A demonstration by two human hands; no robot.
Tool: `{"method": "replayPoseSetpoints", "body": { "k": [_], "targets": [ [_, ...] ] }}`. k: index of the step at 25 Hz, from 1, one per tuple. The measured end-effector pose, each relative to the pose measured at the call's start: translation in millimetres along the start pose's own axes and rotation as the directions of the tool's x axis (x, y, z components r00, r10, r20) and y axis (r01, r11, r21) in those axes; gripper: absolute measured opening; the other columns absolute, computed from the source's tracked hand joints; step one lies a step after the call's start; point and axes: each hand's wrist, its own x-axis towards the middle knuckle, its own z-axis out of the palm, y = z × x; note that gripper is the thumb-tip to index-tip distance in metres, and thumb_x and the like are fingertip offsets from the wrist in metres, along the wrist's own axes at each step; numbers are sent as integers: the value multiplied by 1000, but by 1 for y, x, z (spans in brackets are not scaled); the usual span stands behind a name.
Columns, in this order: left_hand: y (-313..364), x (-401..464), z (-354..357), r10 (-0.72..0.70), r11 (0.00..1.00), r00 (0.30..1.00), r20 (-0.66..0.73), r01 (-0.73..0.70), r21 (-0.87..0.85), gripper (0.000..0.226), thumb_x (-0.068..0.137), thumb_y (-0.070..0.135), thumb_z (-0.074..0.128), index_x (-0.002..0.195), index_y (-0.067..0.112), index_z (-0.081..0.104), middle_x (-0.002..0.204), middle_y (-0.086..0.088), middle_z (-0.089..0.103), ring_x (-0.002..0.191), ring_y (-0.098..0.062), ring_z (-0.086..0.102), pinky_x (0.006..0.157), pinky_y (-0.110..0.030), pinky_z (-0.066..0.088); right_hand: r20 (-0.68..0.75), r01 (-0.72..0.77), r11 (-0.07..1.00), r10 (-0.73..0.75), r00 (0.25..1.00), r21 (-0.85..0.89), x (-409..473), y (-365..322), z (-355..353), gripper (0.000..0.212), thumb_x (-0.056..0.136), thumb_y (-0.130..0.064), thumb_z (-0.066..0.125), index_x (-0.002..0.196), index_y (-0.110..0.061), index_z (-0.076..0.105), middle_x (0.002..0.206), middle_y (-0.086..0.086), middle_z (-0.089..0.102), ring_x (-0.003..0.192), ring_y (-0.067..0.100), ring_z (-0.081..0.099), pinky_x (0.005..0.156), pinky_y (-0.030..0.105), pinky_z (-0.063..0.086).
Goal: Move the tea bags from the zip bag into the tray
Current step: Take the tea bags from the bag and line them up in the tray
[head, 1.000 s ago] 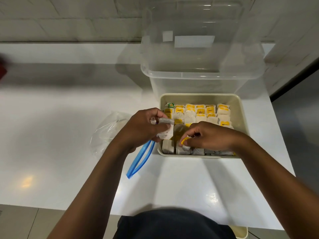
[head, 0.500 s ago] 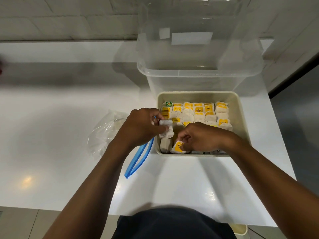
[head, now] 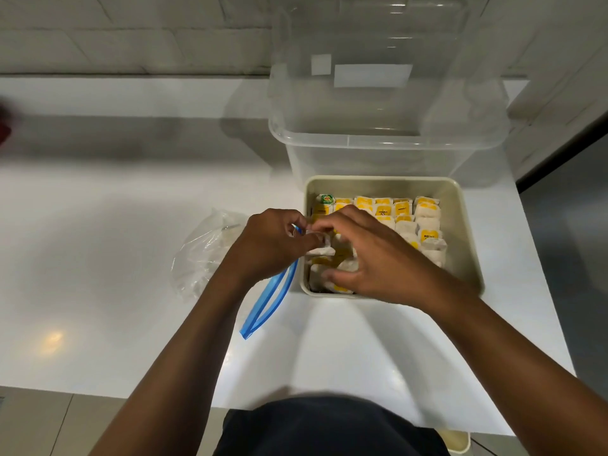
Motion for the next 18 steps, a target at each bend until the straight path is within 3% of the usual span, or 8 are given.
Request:
{"method": "replayPoseSetpoints", "body": {
  "k": [2,5,7,10,12,14,15,18],
  "targets": [
    [1,-1,1,-11,999,1000,20,12,-47,18,83,50,72,86,32,73,76,15,66,75,-6,60,62,-18,42,6,15,1000,-15,1000,17,1,0,7,49,80,-39,73,125,-37,51,120,-17,51,109,5,48,92,26,45],
    [3,-6,-1,-27,991,991,129,44,-130,21,95,39,59,82,33,74,74,17,71,77,-5,61,67,-23,47,-178,30,1000,-29,984,3,9,3,6,14,87,-31,69,99,-27,63,93,-13,62,90,11,55,80,38,49],
    [3,-9,-4,-45,985,992,117,63,-158,26,97,42,53,84,30,71,80,15,71,79,-6,60,67,-25,45,-206,1,997,14,978,72,9,4,1,6,89,-29,67,92,-25,64,85,-13,65,83,11,60,75,38,50],
    [-1,-8,-8,-101,966,995,15,102,-237,33,100,51,42,101,26,64,92,10,65,84,-12,57,73,-30,49,-94,-131,965,155,983,225,6,7,-4,8,89,-30,70,92,-25,65,84,-13,70,79,4,65,70,28,52],
    [0,-8,-11,-155,883,987,46,159,-442,31,96,49,43,107,25,60,95,5,60,82,-15,55,71,-30,48,12,-219,937,224,975,273,7,7,3,8,89,-29,71,90,-26,63,82,-11,71,74,5,66,69,29,53],
    [0,-8,-11,-170,772,981,94,192,-606,32,77,35,47,103,21,60,92,-2,56,77,-18,51,67,-30,44,91,-297,924,284,955,242,11,7,16,12,88,-28,71,83,-27,60,76,-7,70,68,7,63,64,29,50],
    [0,-8,-11,-163,769,982,90,184,-612,30,73,25,48,100,21,60,93,-2,55,78,-19,51,67,-30,44,120,-322,928,303,945,190,13,7,23,17,88,-28,70,77,-26,57,71,-7,67,64,8,59,60,28,46],
    [3,-10,-7,-88,832,995,39,95,-547,18,92,4,52,95,21,59,98,1,57,88,-19,58,72,-27,53,107,-283,959,281,954,0,18,10,42,30,86,-26,68,65,-25,46,66,-7,55,64,15,50,53,26,35]
  ]
}}
